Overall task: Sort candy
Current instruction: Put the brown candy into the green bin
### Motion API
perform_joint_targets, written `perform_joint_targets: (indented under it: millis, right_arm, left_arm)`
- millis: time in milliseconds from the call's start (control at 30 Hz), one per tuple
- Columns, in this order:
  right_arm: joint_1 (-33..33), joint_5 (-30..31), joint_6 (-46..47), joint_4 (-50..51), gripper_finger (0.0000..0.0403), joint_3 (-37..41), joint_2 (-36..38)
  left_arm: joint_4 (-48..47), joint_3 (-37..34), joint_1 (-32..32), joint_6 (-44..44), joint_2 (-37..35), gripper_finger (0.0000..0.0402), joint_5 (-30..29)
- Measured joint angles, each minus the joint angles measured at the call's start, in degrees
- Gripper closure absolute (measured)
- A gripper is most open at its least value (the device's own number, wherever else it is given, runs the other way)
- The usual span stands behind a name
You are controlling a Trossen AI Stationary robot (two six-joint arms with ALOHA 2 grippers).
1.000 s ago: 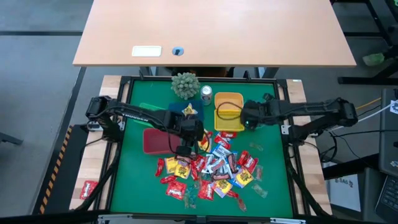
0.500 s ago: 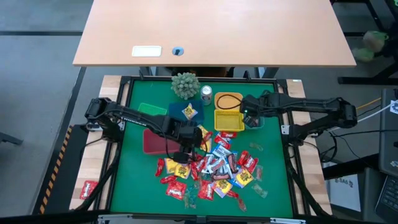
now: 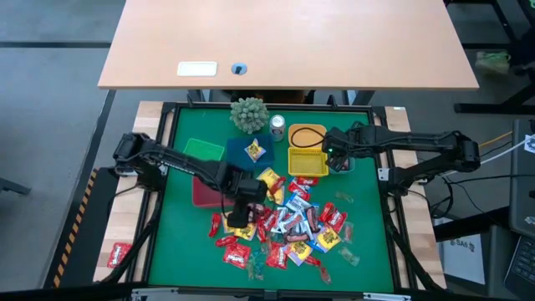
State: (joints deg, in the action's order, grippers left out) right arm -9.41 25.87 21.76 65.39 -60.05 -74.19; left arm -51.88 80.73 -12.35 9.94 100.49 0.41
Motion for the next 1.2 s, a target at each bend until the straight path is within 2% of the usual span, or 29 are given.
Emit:
perform_joint_targets:
  millis: [167,433,633,967,1200]
  right_arm:
    - [0.00,-0.02,0.00,0.02,0.0191,0.00,0.00]
    - [0.00,-0.04,0.00,0.04,0.0192,0.00,0.00]
    - [0.00,-0.04,-0.01,0.04,0.0192,0.00,0.00]
    - [0.00,-0.04,0.00,0.04,0.0192,0.00,-0.02]
    - [0.00,-0.04,-0.02,0.04,0.0192,0.00,-0.02]
  left_arm:
    - [0.28,0.00,-2.65,-1.32,2.21,0.0225,-2.53]
    - [0.53,0.00,-4.64,-1.50,7.64,0.0227,-3.01]
    - [0.64,0.00,-4.44,-1.51,11.16,0.0227,-7.72]
    - [0.56,0.00,-3.48,-1.53,14.67,0.0228,-6.96]
    - [0.74,0.00,-3.42,-1.55,14.67,0.0268,-6.48]
